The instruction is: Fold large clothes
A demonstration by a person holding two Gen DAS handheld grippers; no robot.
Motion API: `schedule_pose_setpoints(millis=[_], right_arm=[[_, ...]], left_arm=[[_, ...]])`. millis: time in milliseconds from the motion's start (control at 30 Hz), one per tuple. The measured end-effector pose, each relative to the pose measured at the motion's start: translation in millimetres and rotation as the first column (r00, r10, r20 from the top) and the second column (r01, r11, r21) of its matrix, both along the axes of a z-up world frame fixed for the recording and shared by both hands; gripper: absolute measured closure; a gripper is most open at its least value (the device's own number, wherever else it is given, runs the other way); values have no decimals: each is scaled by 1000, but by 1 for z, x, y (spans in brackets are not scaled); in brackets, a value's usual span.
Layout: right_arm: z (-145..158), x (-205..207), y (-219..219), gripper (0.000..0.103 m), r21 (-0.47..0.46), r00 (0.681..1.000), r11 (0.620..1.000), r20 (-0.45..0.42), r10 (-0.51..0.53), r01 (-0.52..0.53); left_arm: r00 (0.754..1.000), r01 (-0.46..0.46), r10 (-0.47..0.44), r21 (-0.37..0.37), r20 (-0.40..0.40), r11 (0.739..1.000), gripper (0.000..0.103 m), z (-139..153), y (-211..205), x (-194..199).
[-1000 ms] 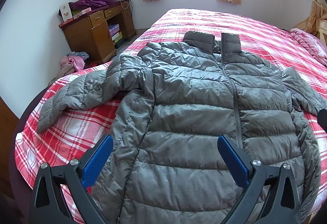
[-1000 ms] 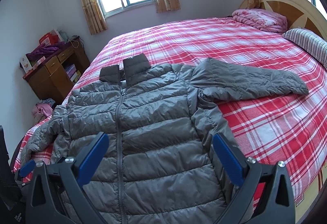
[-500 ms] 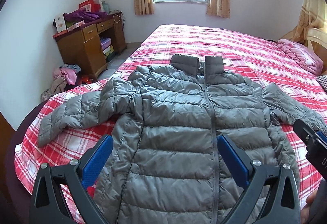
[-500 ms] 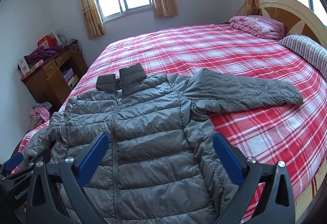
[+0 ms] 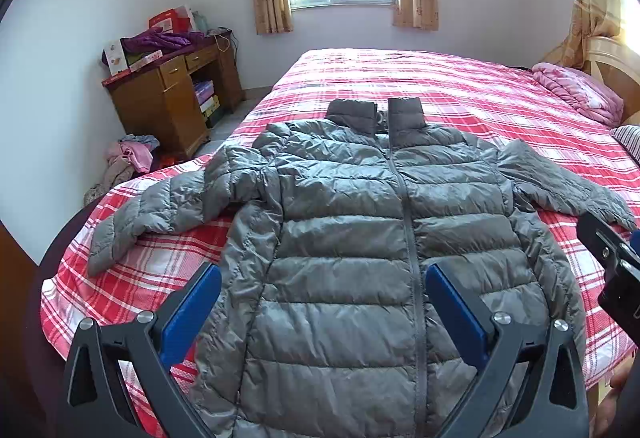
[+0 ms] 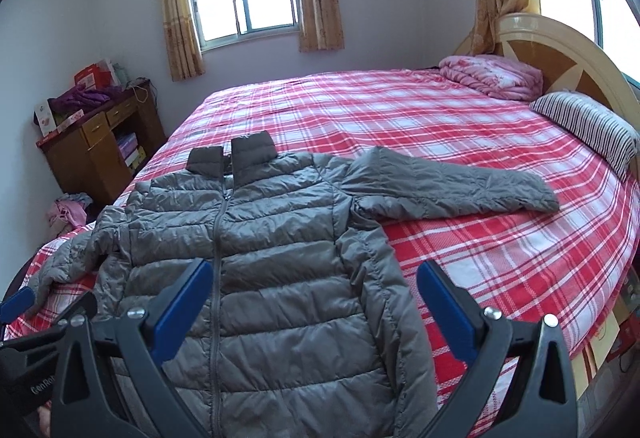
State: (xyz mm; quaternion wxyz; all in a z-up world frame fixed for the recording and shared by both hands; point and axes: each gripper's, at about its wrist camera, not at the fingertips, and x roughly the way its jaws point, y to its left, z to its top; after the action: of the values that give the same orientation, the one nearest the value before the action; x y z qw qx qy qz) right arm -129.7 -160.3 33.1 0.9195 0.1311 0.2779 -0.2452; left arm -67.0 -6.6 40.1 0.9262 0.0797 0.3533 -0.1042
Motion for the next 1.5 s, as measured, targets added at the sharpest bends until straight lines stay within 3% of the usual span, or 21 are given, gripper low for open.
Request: schedule_pose_setpoints(millis=[267,800,933,1500], right_arm=[[2,-2,7,0,-17,1000,1000,5,9,-9],[5,-17,21,0,-77,1000,997,24,-8,10],[-1,-32,26,0,-113,999,993,24,-28,31],[-20,-62,34,0,-112,1000,993,7,-29,30]], left_arm=[[999,-30,30,6,17,1000,1,-4,4,-4],[999,3,-2,-21,44,1000,1,-15,4,-33],[999,32,-32,-4,3,999,1,-30,-2,-42],[998,65,-65,-5,1,998,1,-46,-3,-82]])
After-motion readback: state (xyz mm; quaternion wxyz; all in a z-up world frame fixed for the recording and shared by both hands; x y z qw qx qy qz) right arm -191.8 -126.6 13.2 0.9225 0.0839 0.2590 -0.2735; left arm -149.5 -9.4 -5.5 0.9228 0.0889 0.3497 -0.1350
